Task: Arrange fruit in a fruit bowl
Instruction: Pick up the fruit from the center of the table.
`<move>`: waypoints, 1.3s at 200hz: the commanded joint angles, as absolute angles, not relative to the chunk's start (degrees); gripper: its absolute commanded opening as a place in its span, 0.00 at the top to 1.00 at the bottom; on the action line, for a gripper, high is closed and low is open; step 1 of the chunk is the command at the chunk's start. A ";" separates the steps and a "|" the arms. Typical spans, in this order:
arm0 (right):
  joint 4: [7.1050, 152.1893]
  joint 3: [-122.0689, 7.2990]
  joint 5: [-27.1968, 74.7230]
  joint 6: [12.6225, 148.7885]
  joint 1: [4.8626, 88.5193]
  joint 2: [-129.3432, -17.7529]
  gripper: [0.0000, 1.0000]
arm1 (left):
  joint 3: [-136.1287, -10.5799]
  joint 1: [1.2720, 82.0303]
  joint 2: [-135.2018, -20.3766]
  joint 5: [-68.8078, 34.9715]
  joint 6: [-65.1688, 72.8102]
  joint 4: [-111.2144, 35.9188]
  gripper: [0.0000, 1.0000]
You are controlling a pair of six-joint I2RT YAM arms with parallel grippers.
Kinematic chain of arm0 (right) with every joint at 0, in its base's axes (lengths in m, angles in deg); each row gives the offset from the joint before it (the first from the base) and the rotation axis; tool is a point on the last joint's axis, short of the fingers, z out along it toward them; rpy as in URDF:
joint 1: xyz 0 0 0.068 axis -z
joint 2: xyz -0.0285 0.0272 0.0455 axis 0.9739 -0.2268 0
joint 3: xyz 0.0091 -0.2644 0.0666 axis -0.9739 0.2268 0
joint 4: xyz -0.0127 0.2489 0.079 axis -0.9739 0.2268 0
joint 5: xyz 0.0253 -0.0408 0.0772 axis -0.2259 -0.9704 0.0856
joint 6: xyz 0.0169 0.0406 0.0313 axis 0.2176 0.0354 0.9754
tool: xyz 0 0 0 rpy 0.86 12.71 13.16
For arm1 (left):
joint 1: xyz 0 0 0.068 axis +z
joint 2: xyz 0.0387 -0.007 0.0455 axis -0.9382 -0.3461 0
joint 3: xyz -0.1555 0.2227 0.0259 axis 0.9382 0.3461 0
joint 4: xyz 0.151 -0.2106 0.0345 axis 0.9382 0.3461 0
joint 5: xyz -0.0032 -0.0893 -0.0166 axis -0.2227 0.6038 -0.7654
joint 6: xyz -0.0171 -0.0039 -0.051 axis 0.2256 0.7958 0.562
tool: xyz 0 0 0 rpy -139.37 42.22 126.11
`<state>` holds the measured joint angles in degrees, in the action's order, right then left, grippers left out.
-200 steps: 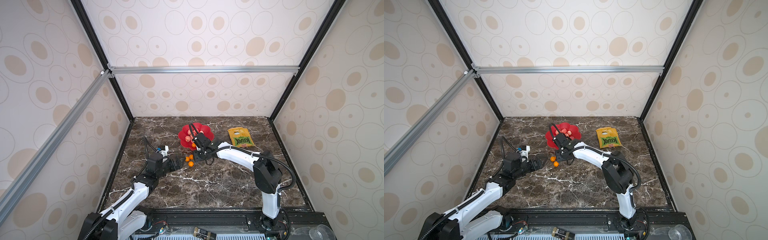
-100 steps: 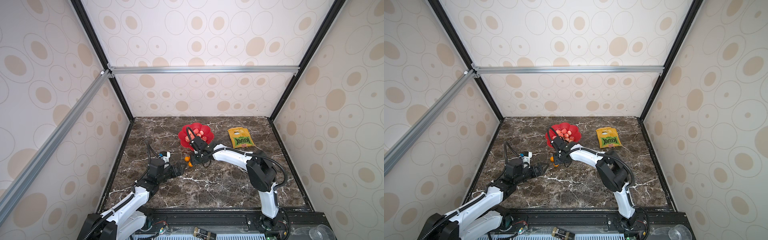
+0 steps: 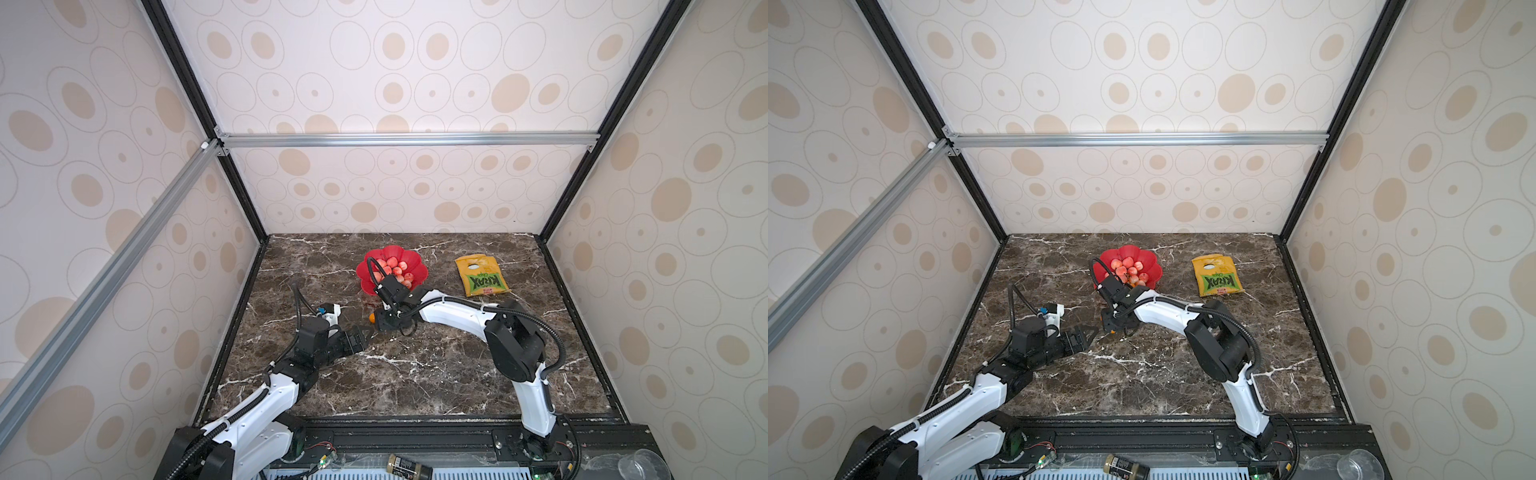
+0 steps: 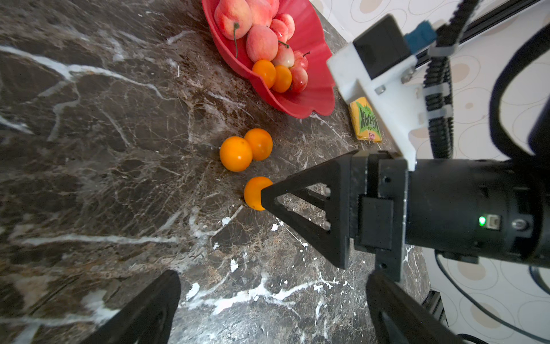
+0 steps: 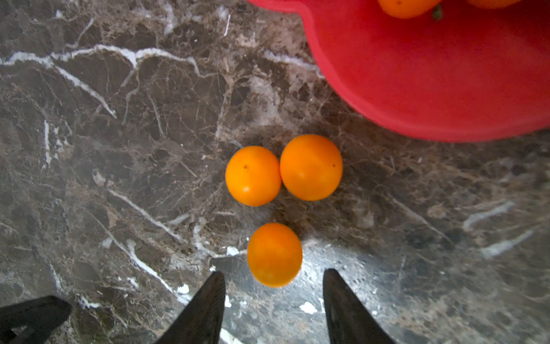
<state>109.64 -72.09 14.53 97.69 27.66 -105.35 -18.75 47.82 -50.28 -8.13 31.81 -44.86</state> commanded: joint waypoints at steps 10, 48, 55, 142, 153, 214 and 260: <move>110.36 -74.02 14.66 98.64 27.03 -107.02 0.45 | -18.79 47.49 -49.78 -8.85 32.06 -46.10 0.02; 110.96 -75.09 14.93 98.48 27.03 -108.07 0.46 | -18.52 47.46 -49.57 -8.97 32.25 -46.12 0.02; 111.04 -75.11 14.94 98.39 27.05 -108.31 0.46 | -18.53 47.45 -49.53 -9.09 32.27 -46.12 0.02; 111.62 -76.16 14.58 98.17 27.06 -109.83 0.48 | -18.97 47.44 -49.65 -9.07 32.03 -45.88 0.02; 111.85 -76.41 14.51 98.17 27.01 -110.16 0.48 | -18.98 47.43 -49.58 -9.15 32.07 -45.86 0.02; 112.33 -77.28 14.05 97.92 27.04 -111.24 0.49 | -19.15 47.44 -49.73 -9.19 31.94 -45.72 0.02; 112.49 -77.35 14.08 97.88 27.02 -111.82 0.50 | -19.45 47.43 -50.12 -9.15 31.67 -45.68 0.02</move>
<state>111.23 -76.05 14.75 97.76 27.44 -110.33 -18.47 47.82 -50.28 -8.70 31.81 -45.08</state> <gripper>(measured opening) 0.499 0.981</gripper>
